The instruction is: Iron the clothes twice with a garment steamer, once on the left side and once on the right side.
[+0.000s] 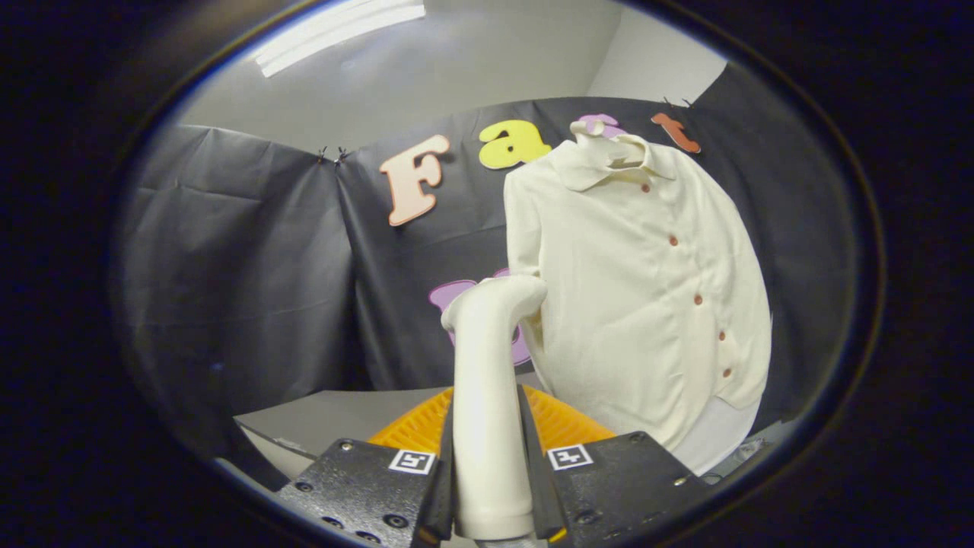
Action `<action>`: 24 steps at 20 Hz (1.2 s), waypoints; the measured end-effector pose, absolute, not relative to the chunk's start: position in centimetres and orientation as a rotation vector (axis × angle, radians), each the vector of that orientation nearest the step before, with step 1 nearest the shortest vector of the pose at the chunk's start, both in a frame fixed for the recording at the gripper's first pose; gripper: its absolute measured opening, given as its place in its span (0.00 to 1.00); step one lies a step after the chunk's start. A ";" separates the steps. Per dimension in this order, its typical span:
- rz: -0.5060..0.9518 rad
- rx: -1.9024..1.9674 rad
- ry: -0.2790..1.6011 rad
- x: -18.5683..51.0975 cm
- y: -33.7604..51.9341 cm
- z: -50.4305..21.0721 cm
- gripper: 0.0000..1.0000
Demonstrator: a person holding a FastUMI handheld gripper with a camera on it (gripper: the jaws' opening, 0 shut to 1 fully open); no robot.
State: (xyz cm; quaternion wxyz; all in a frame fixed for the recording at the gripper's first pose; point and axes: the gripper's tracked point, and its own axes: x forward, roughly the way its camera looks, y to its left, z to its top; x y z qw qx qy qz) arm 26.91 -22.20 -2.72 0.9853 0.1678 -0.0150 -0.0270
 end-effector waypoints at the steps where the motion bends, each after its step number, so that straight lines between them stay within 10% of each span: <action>1: -0.061 0.336 -0.041 27.1 -23.3 -2.4 0.39; 24: -0.104 0.335 -0.192 31.6 -35.9 -2.1 0.39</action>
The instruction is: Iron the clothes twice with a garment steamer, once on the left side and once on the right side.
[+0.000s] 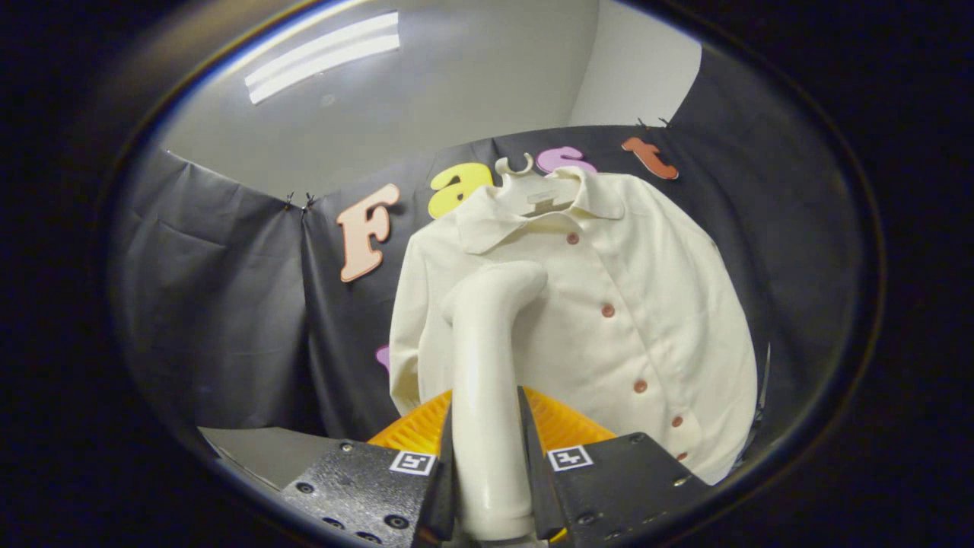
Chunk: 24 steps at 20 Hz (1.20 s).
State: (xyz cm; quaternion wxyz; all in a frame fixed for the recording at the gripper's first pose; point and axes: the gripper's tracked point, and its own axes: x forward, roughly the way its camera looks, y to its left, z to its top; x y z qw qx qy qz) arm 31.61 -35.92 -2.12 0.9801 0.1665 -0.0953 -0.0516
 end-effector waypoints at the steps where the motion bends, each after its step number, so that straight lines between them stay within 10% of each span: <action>1: -0.100 0.347 -0.183 31.3 -35.8 -2.8 0.39; 24: -0.123 0.480 0.058 25.3 -33.2 -21.7 0.39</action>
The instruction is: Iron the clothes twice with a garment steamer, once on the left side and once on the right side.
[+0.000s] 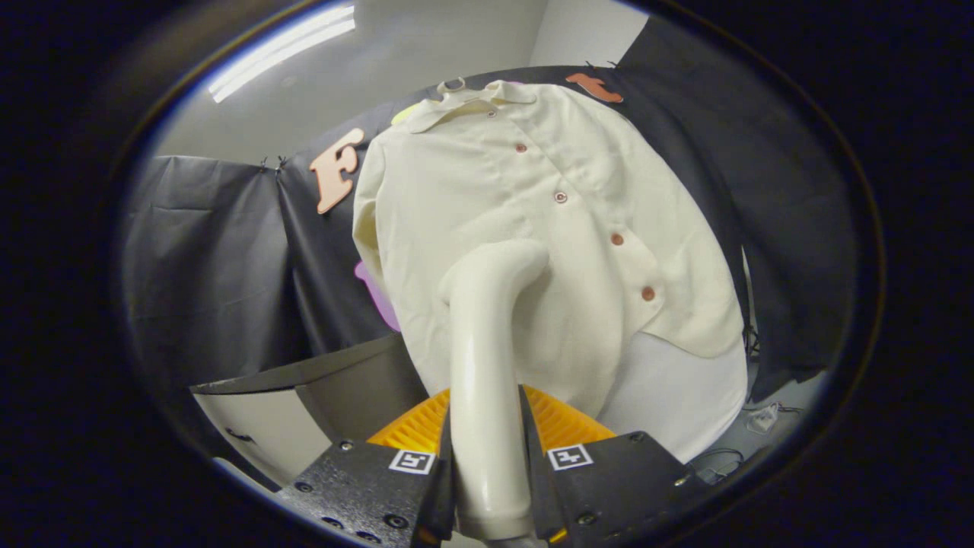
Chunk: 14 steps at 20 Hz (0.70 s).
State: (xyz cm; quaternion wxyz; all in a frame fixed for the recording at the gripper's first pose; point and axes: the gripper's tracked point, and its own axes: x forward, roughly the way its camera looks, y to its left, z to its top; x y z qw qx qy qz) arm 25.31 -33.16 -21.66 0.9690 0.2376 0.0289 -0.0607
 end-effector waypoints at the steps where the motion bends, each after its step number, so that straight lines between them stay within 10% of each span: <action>1: -0.123 0.488 0.074 25.2 -33.0 -22.6 0.39; 14: -0.154 0.553 0.199 22.0 -31.9 -30.1 0.38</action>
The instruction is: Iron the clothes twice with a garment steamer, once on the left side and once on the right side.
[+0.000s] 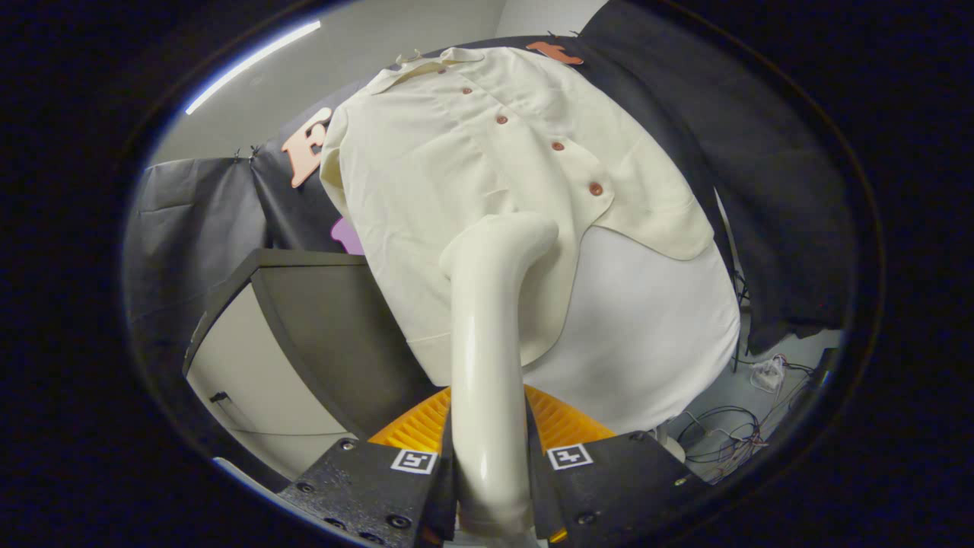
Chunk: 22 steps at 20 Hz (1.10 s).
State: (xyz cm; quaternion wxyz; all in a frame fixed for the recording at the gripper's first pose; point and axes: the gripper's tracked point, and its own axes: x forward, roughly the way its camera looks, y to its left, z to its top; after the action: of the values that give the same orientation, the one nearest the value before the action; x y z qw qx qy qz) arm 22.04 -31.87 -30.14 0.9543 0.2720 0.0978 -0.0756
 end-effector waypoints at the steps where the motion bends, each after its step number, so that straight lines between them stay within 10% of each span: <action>1: -0.158 0.545 0.211 21.6 -31.9 -30.4 0.38; 22: -0.170 0.375 0.048 19.6 -39.6 -12.8 0.38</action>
State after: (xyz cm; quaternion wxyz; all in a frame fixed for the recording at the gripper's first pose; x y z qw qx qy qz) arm 19.57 -39.63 -12.85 0.9786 0.1861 0.0240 -0.0846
